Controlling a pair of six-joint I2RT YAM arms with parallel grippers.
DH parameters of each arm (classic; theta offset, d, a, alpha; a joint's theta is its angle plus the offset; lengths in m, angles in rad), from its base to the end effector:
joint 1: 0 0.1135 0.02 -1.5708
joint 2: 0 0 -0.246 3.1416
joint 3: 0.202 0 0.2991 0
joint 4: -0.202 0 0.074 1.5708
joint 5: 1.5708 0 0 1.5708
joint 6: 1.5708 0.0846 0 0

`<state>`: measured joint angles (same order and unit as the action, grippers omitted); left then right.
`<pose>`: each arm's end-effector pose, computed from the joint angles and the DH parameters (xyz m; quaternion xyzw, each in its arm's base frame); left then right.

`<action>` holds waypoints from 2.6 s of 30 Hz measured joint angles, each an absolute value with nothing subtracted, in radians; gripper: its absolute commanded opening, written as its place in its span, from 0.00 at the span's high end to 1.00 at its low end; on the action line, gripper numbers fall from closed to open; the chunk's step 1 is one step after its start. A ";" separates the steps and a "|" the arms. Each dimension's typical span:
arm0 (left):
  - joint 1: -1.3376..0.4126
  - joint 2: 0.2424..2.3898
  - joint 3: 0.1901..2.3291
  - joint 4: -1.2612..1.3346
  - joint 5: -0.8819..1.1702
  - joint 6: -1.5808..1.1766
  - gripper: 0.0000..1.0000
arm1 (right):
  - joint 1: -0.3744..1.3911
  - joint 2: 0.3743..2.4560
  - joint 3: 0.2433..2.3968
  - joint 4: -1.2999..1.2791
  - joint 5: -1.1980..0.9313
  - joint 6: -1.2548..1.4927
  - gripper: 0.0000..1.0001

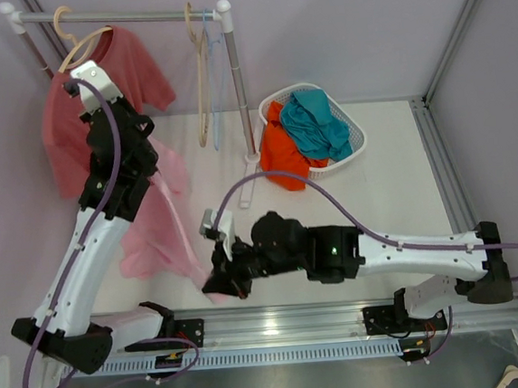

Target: Remove the t-shirt from the hanger

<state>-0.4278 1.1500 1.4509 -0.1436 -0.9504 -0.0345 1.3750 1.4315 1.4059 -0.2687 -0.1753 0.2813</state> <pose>0.3045 -0.0632 0.5015 -0.2284 0.6343 0.1343 0.7263 0.0693 0.4255 0.3640 -0.4606 0.6563 0.4848 0.3496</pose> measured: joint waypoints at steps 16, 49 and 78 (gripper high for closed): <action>-0.379 1.202 1.665 -0.557 -0.669 -0.206 0.99 | 1.306 1.531 1.155 -0.154 -0.077 0.400 1.00; -0.399 0.693 1.743 -1.009 -0.348 -0.139 0.99 | 1.127 2.459 2.174 -0.508 -0.004 0.197 0.01; -0.071 0.917 1.528 -0.694 -0.029 -0.203 0.99 | 1.090 1.505 1.452 -0.744 0.160 0.250 1.00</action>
